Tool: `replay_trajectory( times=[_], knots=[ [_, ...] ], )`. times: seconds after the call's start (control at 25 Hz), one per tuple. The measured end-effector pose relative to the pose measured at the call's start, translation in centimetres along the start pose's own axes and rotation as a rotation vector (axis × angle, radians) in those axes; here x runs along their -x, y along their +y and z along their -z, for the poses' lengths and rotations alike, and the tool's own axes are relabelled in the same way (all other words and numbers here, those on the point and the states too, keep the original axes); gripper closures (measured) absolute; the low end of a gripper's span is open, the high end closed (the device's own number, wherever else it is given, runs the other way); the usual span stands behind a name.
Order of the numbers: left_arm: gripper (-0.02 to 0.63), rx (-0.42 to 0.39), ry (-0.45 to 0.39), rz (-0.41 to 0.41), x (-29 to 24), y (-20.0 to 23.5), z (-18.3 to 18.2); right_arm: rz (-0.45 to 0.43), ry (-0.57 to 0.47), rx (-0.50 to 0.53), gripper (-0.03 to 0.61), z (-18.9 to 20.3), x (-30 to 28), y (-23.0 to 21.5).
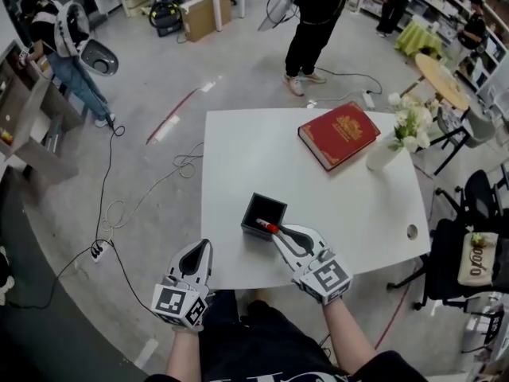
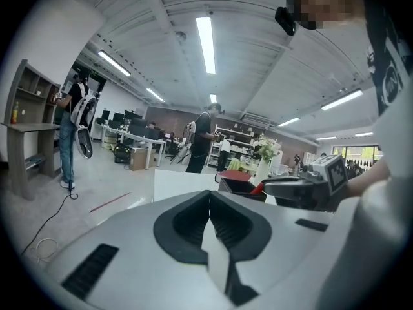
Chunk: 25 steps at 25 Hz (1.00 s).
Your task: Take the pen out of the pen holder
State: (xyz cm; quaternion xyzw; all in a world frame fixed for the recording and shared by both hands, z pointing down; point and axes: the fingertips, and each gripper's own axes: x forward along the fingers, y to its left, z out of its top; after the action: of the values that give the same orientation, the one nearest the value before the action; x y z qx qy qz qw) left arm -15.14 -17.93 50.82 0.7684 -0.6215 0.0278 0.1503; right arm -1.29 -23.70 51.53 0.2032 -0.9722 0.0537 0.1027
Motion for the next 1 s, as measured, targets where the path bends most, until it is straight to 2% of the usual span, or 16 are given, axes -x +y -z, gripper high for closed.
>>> replay_trajectory(
  times=[0.24,0.6,0.8,1.0],
  knots=[
    [0.611,0.025,-0.012,0.03,-1.3,1.7,-1.2,0.032,0.002,-0.035,0.509,-0.8,-1.5,-0.9],
    [0.611,0.015,-0.002,0.092,-2.8,4.7,-2.9,0.08,0.021,-0.078,0.506,-1.8,-4.2,-1.3],
    [0.611,0.016,0.013,0.124,-3.5,6.0,-2.9,0.119,0.08,-0.034,0.505,-1.3,-4.8,-1.5],
    [0.611,0.022,0.016,0.152,-4.1,6.8,-3.3,0.108,0.187,0.037,0.505,-0.9,-5.4,-1.1]
  ],
)
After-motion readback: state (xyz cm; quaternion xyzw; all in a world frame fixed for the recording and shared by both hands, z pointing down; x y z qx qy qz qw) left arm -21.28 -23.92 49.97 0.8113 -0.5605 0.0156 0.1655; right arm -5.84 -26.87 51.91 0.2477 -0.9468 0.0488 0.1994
